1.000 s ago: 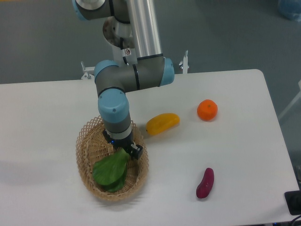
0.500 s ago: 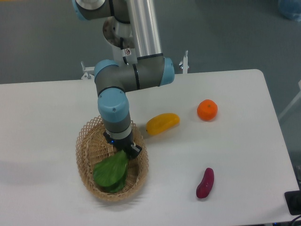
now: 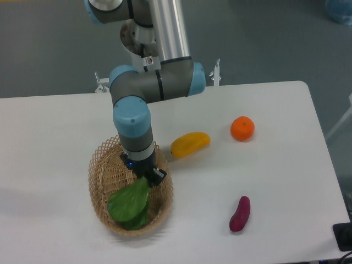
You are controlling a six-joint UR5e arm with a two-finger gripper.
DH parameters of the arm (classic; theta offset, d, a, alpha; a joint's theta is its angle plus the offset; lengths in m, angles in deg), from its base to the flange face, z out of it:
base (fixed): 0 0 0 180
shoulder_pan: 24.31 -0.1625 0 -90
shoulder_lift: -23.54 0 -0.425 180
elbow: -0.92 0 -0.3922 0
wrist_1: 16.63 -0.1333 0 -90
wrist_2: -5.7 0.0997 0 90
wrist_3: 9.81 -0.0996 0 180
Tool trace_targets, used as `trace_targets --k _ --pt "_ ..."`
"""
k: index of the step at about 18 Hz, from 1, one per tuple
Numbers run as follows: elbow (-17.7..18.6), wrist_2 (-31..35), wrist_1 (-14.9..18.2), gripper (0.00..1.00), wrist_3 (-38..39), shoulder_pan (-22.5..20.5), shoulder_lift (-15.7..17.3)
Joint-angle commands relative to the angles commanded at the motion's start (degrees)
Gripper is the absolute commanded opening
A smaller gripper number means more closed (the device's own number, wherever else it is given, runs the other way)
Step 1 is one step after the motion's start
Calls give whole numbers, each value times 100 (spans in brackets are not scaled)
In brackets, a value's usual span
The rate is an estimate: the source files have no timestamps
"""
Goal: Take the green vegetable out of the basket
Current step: 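Lower the gripper into the basket and close on the bok choy stem, then lift the bok choy out of the basket and carry it sideways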
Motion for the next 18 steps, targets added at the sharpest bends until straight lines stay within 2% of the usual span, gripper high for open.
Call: trace_targets --k 4,11,15,18 --pt "-62 -246 0 46 0 -123 263" --pt "-167 -879 0 45 -9 -580 624" --pt "-404 -932 26 45 -18 -870 651" --pt "-571 -932 237 45 -411 -1168 633"
